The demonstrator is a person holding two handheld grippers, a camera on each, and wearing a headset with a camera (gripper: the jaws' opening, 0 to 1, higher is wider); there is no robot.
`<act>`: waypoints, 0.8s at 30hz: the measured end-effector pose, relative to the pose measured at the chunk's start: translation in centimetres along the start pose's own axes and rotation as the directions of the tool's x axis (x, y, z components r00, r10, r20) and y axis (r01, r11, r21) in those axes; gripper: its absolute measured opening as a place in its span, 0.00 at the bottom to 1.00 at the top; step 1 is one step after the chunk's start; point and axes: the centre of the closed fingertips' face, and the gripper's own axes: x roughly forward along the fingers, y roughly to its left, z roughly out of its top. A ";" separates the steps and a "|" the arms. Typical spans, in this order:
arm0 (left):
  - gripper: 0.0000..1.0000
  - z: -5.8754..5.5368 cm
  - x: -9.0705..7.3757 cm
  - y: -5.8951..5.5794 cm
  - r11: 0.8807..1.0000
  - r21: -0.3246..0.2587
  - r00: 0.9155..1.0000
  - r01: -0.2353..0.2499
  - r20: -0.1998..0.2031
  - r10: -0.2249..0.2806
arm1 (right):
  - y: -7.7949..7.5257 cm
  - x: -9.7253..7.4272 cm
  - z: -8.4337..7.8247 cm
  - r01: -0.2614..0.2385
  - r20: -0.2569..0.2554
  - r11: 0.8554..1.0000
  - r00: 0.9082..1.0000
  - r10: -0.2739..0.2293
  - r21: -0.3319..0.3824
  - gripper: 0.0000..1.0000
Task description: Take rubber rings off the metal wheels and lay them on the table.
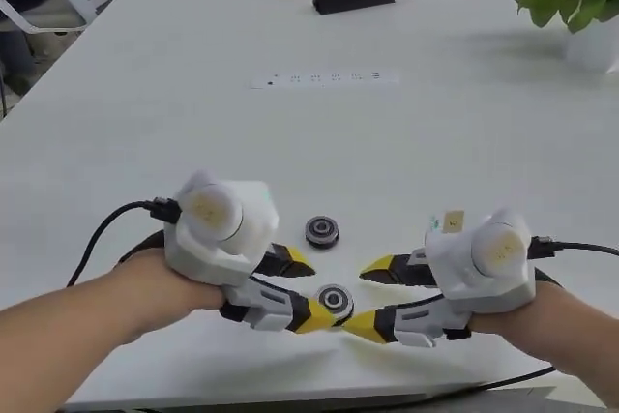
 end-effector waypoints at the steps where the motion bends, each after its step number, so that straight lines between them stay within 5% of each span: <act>1: 0.29 0.0 0.1 0.0 1.000 0.001 1.000 0.002 0.001 -0.002 | 0.0 0.0 0.0 0.000 0.000 1.000 1.000 0.000 0.001 0.37; 24: 0.11 -0.3 1.2 -0.3 0.996 0.082 0.999 -0.019 -0.024 0.021 | 0.3 0.2 0.0 -0.003 0.006 1.000 1.000 0.003 0.006 0.37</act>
